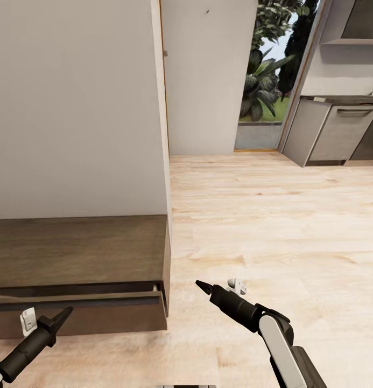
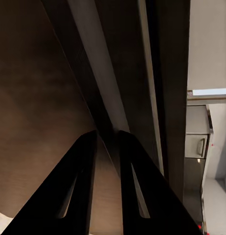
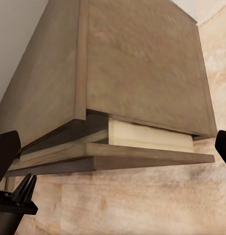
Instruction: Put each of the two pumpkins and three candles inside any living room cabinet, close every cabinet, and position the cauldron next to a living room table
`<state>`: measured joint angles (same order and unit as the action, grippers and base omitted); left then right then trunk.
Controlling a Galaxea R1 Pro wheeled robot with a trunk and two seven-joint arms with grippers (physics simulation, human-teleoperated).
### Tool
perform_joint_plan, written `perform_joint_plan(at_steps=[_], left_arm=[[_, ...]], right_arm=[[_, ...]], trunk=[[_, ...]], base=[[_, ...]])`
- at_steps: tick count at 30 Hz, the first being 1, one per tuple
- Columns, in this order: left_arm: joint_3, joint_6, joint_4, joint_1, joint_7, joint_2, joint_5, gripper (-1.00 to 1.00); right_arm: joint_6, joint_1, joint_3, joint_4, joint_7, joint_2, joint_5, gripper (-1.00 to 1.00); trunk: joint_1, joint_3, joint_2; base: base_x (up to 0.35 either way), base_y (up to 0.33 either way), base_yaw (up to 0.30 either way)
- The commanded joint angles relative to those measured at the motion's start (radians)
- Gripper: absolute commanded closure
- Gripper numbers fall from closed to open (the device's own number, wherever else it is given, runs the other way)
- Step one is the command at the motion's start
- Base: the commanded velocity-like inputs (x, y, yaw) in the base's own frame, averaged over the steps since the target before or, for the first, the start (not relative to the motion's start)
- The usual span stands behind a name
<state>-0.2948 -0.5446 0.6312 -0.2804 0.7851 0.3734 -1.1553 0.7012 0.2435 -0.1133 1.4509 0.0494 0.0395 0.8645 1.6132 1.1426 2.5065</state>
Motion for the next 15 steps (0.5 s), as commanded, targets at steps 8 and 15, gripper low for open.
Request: perform_joint_plan(at_steps=[8,15], left_arm=[[-0.01,0.009,-0.002,0.0,-0.004,0.001,-0.001,1.0],[-0.01,0.009,-0.002,0.0,-0.006,0.001,-0.001,1.0]], right_arm=[[0.004,0.0,0.001,0.0,0.004,0.0,-0.004,-1.0],[0.004,0.0,0.001,0.0,0.004,0.0,-0.004,-1.0]], trunk=[[0.0,0.001,0.0],[0.0,0.001,0.0]], base=[[-0.086,0.0,0.0],[-0.155,0.0,0.0]])
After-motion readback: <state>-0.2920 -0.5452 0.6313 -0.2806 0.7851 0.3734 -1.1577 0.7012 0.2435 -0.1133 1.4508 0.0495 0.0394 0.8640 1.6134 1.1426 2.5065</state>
